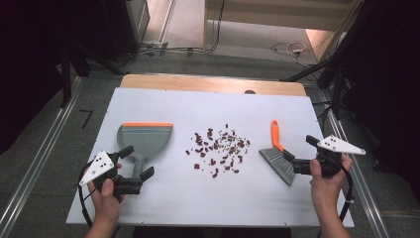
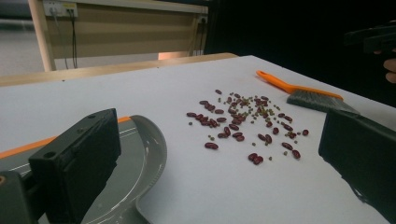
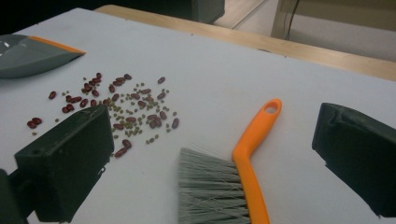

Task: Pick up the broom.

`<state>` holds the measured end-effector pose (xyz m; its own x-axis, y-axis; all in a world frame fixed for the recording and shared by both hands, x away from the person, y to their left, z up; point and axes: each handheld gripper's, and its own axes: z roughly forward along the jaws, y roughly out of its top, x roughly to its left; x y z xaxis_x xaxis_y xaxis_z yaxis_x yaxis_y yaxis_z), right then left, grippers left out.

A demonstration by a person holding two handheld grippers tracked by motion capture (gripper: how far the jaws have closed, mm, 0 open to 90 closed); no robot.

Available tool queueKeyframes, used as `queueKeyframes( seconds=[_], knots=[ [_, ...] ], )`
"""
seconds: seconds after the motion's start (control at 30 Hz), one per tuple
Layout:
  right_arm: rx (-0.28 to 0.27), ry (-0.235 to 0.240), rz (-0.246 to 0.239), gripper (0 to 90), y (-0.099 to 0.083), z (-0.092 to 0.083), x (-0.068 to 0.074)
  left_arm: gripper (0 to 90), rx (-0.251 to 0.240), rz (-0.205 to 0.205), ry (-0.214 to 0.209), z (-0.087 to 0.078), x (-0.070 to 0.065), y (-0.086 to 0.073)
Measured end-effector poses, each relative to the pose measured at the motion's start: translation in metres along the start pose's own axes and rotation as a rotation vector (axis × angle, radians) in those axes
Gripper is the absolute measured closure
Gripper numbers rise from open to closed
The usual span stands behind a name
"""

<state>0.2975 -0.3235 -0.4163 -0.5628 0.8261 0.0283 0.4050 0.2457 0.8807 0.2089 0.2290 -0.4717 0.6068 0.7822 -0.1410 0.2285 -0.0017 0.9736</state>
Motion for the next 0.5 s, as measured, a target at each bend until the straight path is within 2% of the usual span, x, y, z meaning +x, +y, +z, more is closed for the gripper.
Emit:
queueKeyframes(
  seconds=[0.03, 0.17, 0.23, 0.27, 0.3, 0.43, 0.5],
  knots=[
    [0.0, 0.0, 0.0, 0.0, 0.0, 0.0, 0.0, 0.1, 0.004, 0.003, 0.001, 0.0, 0.0, 0.0],
    [0.06, -0.003, 0.022, 0.0, 0.019, 0.013, -0.008, 0.1, 0.007, 0.005, 0.0, 0.0, 0.001, 0.0],
    [0.093, 0.001, 0.04, 3.7, 0.026, 0.02, -0.012, 0.1, 0.008, 0.005, -0.001, 0.0, 0.001, 0.0],
    [0.093, 0.001, 0.04, 3.7, 0.026, 0.02, -0.012, 0.1, 0.008, 0.005, -0.002, 0.0, 0.001, 0.0],
    [0.134, -0.01, 0.056, 3.8, 0.031, 0.029, -0.015, 0.1, 0.008, 0.003, -0.002, 0.001, 0.0, 0.0],
    [0.207, -0.002, 0.09, 5.4, 0.036, 0.046, -0.023, 0.1, 0.015, 0.017, -0.004, 0.002, -0.001, 0.0],
    [0.248, -0.002, 0.093, 5.9, 0.037, 0.056, -0.026, 0.1, 0.019, 0.019, -0.006, 0.003, -0.002, 0.0]
  ],
)
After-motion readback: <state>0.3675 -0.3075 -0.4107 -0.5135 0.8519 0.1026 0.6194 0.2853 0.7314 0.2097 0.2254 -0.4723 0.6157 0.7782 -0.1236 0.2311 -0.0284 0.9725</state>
